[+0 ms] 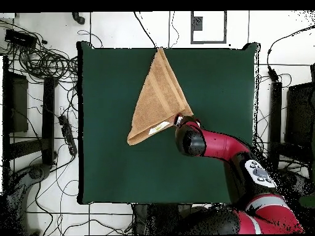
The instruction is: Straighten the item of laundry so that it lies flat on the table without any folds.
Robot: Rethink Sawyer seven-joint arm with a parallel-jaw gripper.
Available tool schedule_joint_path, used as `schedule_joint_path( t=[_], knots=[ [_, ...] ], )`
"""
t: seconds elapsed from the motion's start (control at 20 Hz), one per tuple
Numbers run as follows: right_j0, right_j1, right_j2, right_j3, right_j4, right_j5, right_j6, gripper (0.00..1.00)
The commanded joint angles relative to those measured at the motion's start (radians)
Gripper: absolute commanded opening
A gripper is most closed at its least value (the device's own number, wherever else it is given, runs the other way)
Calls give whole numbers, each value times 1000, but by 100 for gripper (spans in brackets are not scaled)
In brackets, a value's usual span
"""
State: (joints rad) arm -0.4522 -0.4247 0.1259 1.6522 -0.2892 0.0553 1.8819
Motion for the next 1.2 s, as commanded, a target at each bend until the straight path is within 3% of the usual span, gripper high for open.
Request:
schedule_joint_path(
  t=[0.05,0.25,0.5,0.85,1.2],
  knots=[
    [-5,10,-6,93,-52,5,83,100],
    [-17,13,-16,101,-68,-12,85,100],
    [-22,121,20,24,-69,-49,87,100],
    [-19,189,57,-32,-56,-65,93,100],
    [-9,211,69,-35,-38,-83,114,100]
  ],
)
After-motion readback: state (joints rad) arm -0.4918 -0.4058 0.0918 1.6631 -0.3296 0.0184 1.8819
